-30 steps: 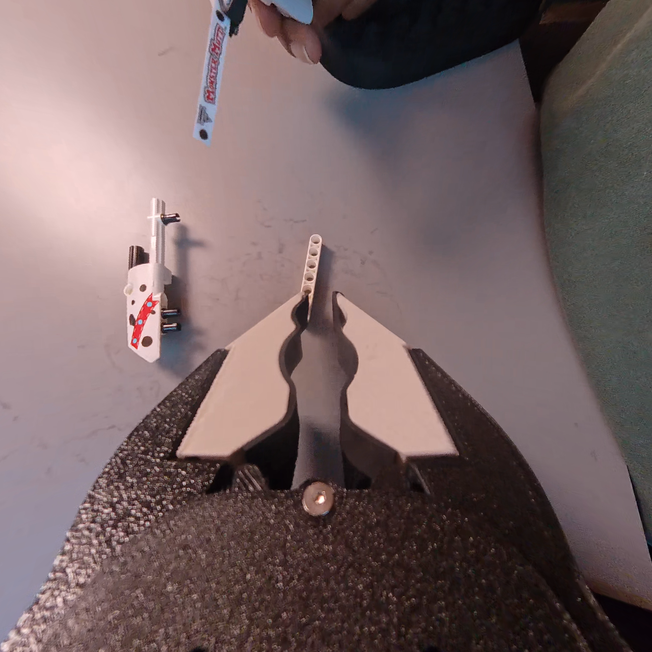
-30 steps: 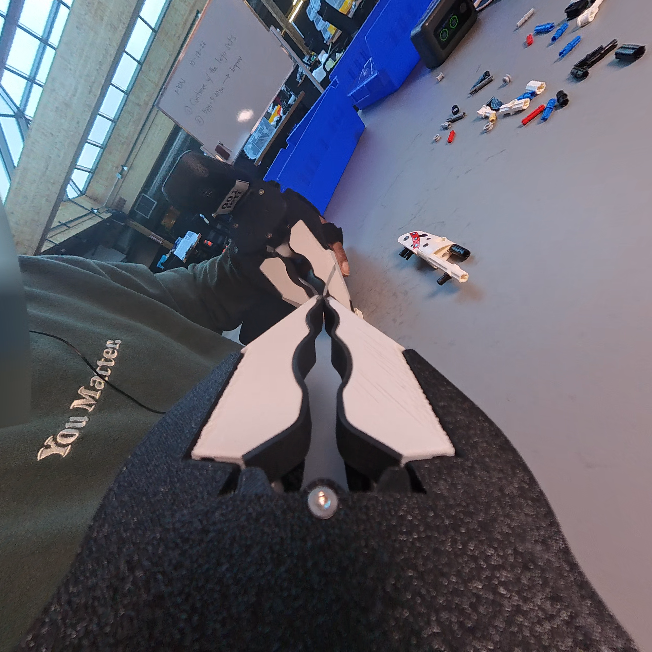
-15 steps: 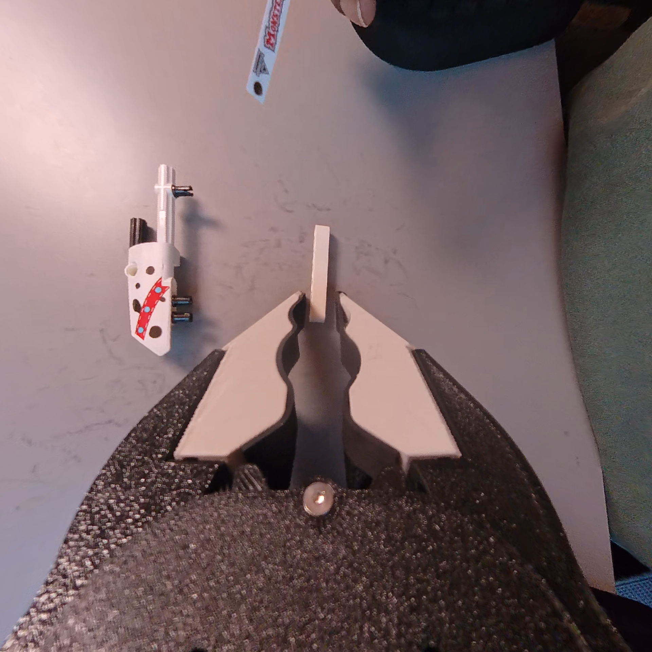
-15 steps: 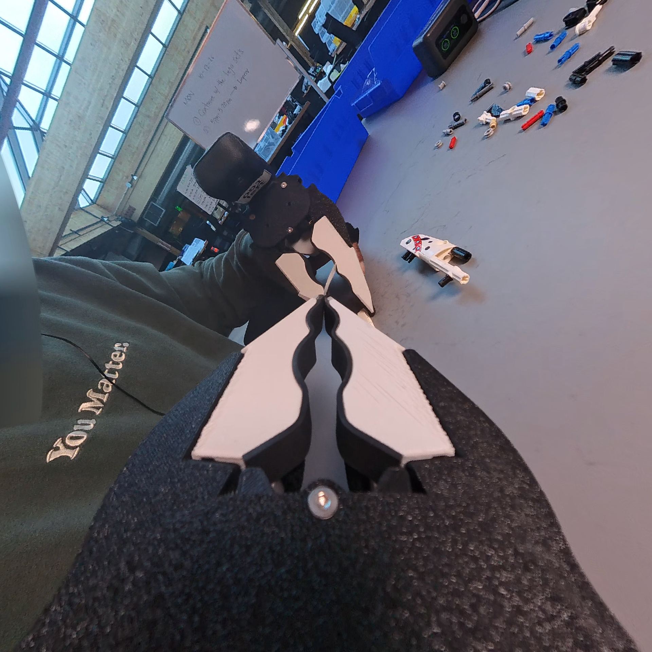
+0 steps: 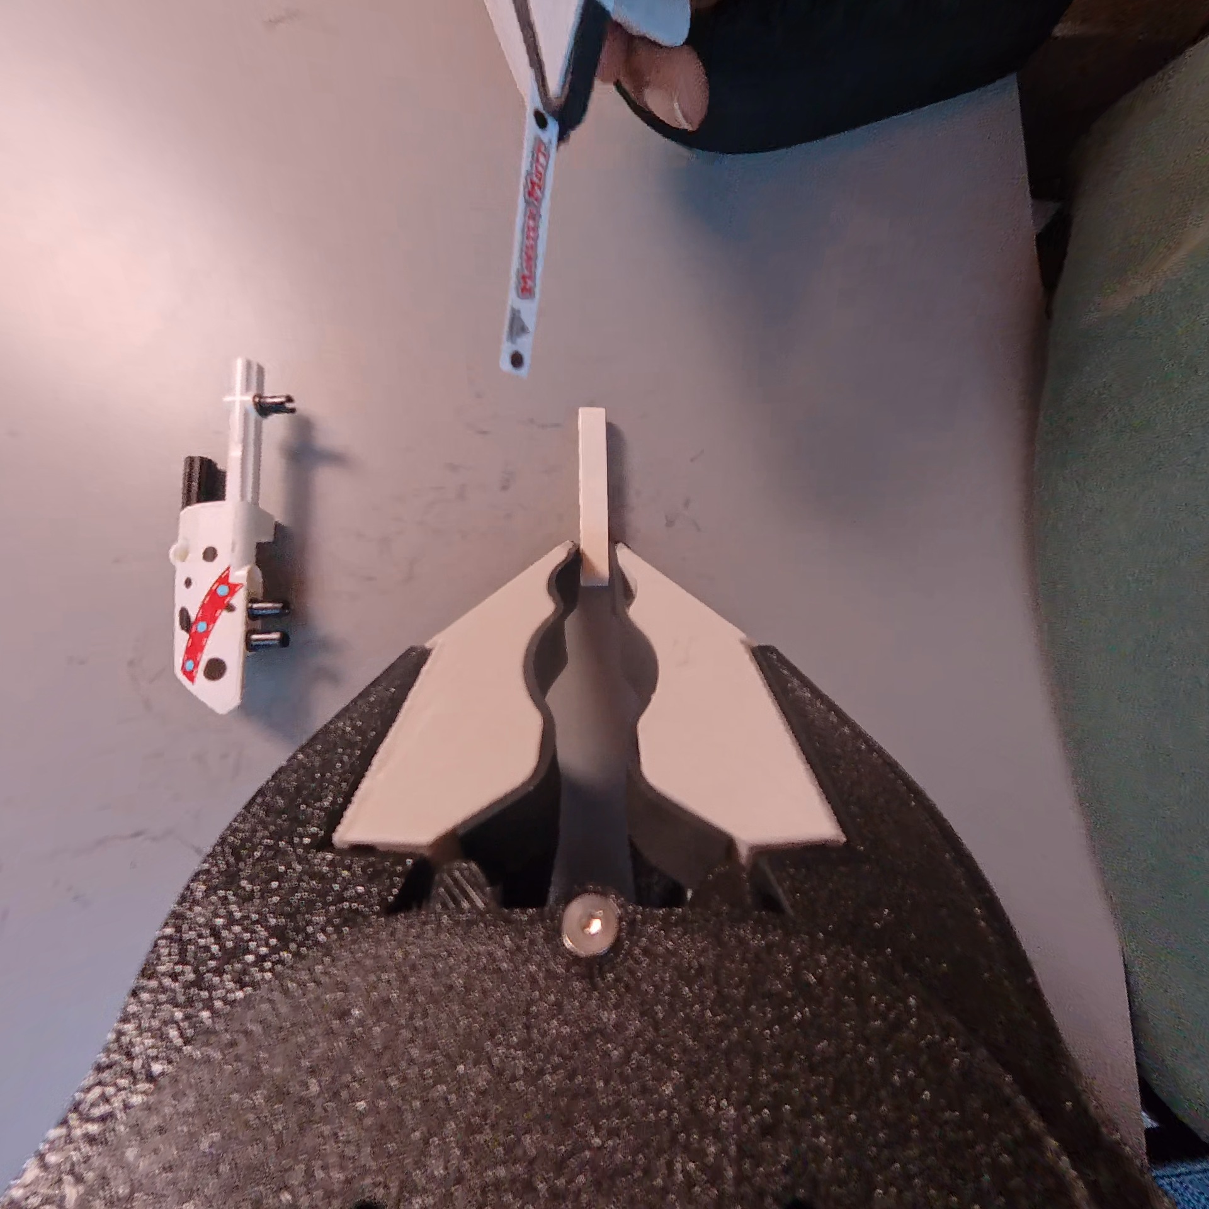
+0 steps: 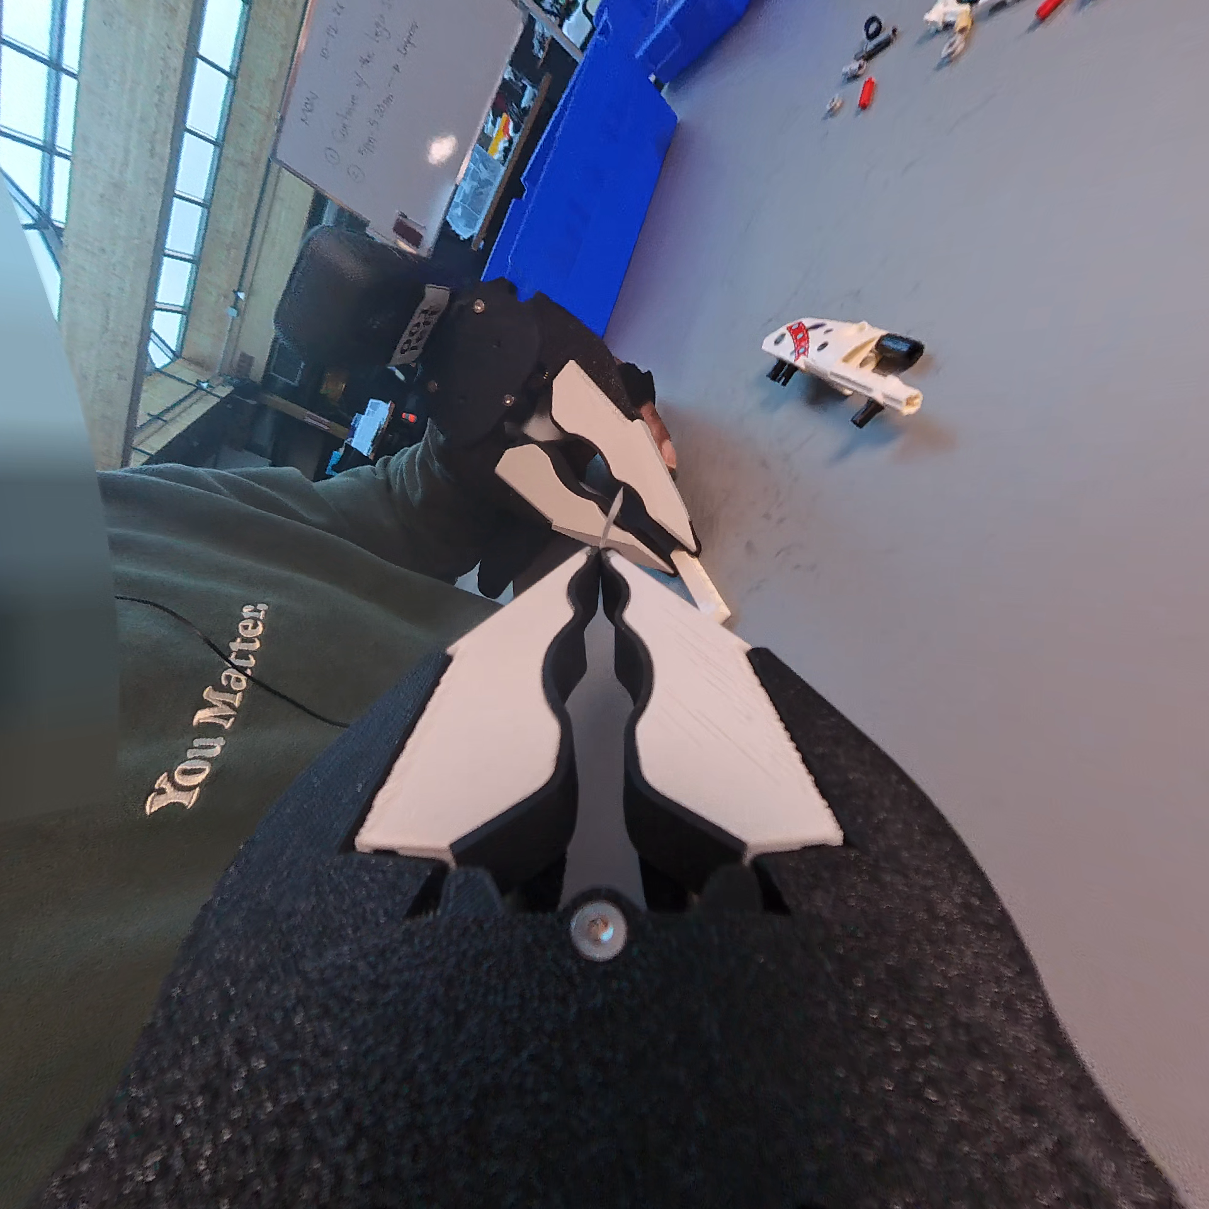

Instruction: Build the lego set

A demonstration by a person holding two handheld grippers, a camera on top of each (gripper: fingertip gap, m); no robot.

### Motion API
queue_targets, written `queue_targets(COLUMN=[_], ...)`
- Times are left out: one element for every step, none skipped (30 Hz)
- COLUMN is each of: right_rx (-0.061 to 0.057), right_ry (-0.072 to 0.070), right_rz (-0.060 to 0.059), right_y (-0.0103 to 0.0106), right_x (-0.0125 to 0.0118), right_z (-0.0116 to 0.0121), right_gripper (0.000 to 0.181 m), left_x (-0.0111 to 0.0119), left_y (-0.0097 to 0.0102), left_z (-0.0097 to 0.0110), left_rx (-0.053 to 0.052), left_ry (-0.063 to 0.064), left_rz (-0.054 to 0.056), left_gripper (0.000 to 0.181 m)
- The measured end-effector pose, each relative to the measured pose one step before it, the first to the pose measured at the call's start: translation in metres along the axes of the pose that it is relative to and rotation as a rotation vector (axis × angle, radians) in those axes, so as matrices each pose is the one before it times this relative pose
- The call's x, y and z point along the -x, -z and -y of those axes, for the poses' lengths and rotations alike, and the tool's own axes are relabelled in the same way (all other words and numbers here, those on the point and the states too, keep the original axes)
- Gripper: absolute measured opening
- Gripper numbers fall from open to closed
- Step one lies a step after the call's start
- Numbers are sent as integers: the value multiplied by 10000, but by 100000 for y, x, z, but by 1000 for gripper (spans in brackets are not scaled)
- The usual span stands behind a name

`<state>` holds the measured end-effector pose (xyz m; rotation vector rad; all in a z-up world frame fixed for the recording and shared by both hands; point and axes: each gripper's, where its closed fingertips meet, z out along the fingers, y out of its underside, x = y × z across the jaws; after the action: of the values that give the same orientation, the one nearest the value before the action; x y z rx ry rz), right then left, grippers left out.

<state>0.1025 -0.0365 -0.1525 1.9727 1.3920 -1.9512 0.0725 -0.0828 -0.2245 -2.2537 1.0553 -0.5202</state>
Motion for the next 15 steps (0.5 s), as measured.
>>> queue_targets(right_rx=[169, 160, 115, 78, 85, 80, 55, 32, 2, -4, -10, -33, -19, -44, -49], right_ry=[-183, -184, -190, -194, -188, -177, -181, -184, -183, -191, -163, -142, -110, -76, -97], right_rz=[-89, -68, -73, -94, -82, -76, -74, -66, -64, -65, -65, -87, -115, -145, -138], right_y=[-40, -46, -13, -9, -12, -47, -66, -128, -190, -235, -281, -302, -284, -258, -207], right_x=[-24, 19, 25, -25, -9, -16, -15, -27, -38, -42, -52, -88, -125, -173, -162], right_z=[-423, -414, -340, -271, -285, -251, -185, -143, -71, -60, -37, -24, -51, -42, -18], right_gripper=[0, 0, 0, 0, 0, 0, 0, 0, 0, 0, 0, 0, 0, 0, 0], left_x=[-46, -19, -149, -235, -165, 0, 120, 170, 97, 68, 40, 24, -108, -18, 142], left_y=[-133, -37, 25, 123, 213, 272, 247, 158, 30, -64, -124, -42, -19, -43, -45], left_z=[128, 52, 53, 81, 91, 30, -103, -187, -238, -227, -195, 65, 25, -21, -18], left_rx=[15, -14, -79, -142, -190, -155, -70, 1, 52, 63, 52, -82, -38, -2, -24], left_ry=[20, 71, 132, 143, 97, 59, 14, -3, 16, 12, 4, 7, 10, -12, -27], left_rz=[55, 19, -113, -179, -135, -34, 48, 70, 27, 22, 22, 37, -51, 11, 119], left_gripper=[8, 8, 13, 18, 19, 20, 20, 20, 19, 19, 17, 16, 14, 13, 12])
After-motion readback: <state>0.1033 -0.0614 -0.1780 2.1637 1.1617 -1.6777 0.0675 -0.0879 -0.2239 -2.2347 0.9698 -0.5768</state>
